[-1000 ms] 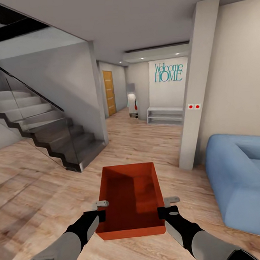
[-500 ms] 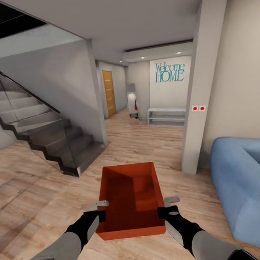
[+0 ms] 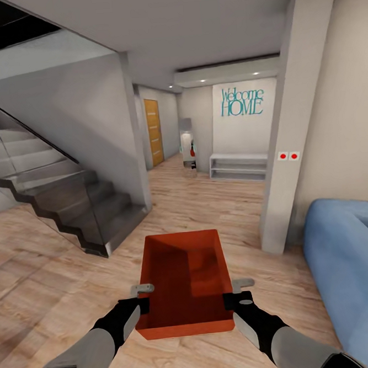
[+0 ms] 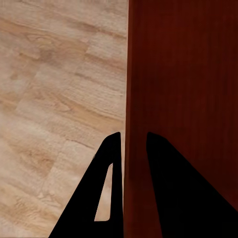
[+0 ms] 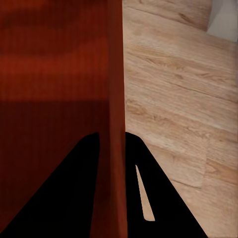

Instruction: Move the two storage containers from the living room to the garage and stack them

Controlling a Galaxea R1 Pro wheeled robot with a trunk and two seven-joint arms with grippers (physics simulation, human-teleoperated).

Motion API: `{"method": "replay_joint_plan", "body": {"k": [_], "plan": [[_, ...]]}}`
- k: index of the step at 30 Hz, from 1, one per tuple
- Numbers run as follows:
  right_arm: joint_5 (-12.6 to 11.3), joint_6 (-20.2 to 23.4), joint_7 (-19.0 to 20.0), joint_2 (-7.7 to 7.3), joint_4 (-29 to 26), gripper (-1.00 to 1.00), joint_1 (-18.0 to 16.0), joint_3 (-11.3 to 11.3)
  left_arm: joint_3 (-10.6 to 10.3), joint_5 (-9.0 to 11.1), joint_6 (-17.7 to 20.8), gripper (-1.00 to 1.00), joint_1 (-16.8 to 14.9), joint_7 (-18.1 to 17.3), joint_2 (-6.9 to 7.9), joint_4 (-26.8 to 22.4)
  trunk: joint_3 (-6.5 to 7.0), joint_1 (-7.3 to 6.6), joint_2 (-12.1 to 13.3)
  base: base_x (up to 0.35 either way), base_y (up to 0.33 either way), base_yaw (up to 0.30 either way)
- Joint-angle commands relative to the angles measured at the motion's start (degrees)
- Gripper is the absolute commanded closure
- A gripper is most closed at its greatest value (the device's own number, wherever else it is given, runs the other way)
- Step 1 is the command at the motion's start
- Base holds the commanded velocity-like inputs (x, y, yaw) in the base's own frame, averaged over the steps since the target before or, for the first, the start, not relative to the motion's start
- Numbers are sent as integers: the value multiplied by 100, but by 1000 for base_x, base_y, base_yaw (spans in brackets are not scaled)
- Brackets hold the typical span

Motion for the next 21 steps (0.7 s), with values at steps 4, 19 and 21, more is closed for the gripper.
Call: {"method": "replay_joint_plan", "body": {"k": [4,19,21], "plan": [[16,-23,-23,-5,-263,100,-10,-62,25,2,35,100,1,28,80,-1,-13,6,-12,324,0,0],[16,-27,-23,9,-263,100,-10,-67,25,2,35,100,1,28,79,-1,-13,6,-12,324,0,0],[16,-28,-23,7,-263,100,-10,-69,25,4,35,100,1,28,79,-1,-13,6,-12,324,0,0]]}}
